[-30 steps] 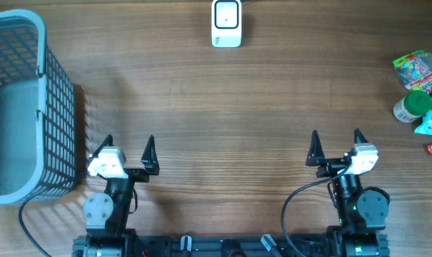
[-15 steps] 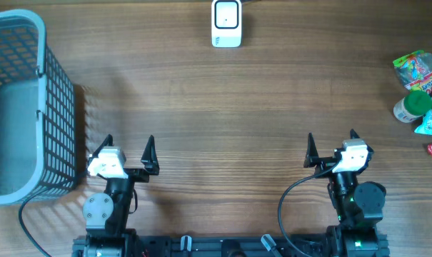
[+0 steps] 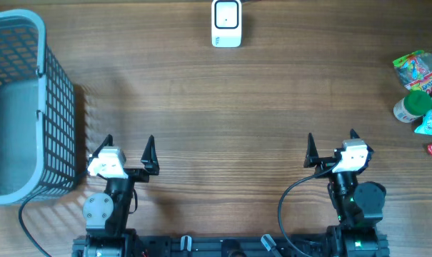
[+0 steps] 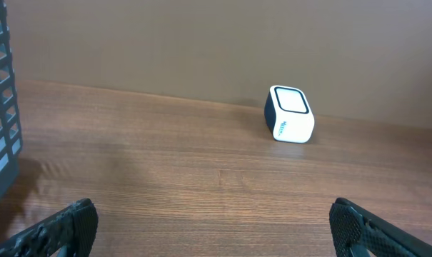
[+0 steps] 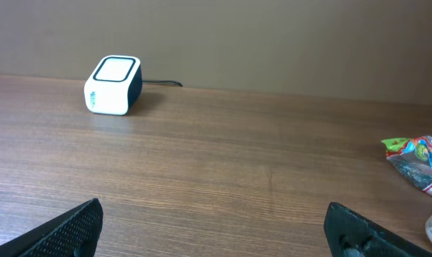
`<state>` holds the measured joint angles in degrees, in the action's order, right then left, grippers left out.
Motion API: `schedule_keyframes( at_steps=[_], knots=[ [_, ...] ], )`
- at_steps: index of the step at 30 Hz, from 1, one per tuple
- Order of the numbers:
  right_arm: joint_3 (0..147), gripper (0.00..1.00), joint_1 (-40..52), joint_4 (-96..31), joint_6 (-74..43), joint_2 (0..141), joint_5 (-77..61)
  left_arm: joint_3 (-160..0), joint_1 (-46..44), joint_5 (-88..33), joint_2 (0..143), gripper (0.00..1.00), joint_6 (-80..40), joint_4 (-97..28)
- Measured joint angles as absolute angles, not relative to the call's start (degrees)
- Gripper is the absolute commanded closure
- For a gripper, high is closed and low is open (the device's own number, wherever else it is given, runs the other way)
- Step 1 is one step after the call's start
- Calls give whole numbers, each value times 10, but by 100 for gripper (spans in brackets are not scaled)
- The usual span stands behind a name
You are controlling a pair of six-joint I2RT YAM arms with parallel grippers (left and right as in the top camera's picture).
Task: Scan the item barcode
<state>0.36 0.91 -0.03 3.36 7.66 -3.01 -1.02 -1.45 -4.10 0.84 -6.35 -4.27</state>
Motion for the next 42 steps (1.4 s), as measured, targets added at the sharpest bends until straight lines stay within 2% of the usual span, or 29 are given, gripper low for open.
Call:
schedule_keyframes(
  at_steps=[10,17,42],
  knots=[
    [4,0,9,0,34,72,-30,-10,-15,-41,8,0,-63,-43],
    [4,0,9,4,34,12,-30,-10,-15,-41,8,0,-63,-43],
    [4,0,9,0,85,10,-30,-10,-15,-41,8,0,-63,-43]
  ],
)
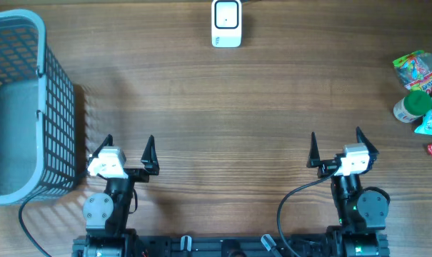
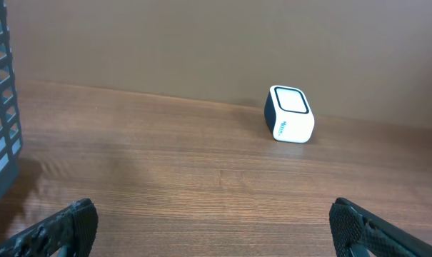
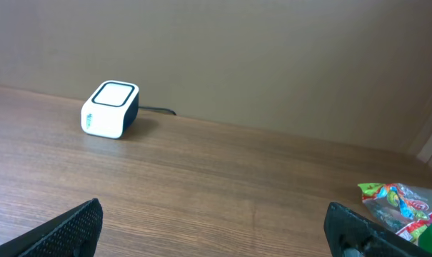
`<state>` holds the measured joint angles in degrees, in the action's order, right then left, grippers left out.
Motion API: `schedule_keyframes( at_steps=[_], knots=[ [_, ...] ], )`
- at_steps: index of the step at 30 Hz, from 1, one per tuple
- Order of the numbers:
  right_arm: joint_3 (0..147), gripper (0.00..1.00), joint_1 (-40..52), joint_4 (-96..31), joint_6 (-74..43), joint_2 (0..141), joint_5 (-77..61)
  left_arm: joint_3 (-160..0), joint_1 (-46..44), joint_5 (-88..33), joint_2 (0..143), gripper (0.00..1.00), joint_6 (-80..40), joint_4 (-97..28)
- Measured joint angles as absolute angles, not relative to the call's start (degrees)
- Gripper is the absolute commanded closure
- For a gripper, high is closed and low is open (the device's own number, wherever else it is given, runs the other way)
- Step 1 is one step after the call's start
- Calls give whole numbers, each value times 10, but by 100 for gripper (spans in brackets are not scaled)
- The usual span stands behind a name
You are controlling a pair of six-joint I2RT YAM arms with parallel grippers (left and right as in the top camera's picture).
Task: Scan the item barcode
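A white barcode scanner (image 1: 226, 23) with a dark back stands at the far middle of the wooden table; it also shows as the scanner (image 2: 290, 115) and the scanner (image 3: 109, 109). Several packaged items (image 1: 420, 86) lie at the right edge, among them a colourful snack bag (image 3: 399, 199) and a green-capped bottle (image 1: 414, 104). My left gripper (image 1: 128, 151) stands open near the front left, nothing between its fingers. My right gripper (image 1: 337, 146) stands open near the front right, well short of the items.
A tall blue-grey mesh basket (image 1: 23, 107) fills the left side of the table, its wall (image 2: 0, 107) close to my left gripper. The scanner's cable runs off the far edge. A blue packet and a red packet lie by the bottle.
My right gripper has shifted slightly right and turned toward the right; the snack bag now sits lower right in its view and the scanner further left. The left arm has not moved.
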<state>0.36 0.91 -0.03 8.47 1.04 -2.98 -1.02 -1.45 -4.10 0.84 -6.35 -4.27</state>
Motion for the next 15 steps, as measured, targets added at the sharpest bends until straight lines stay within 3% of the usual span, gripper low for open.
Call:
schedule_keyframes(
  at_steps=[15],
  knots=[
    [4,0,9,0,71,10,-30,-10,-15,-41,8,0,-64,-43]
  ],
)
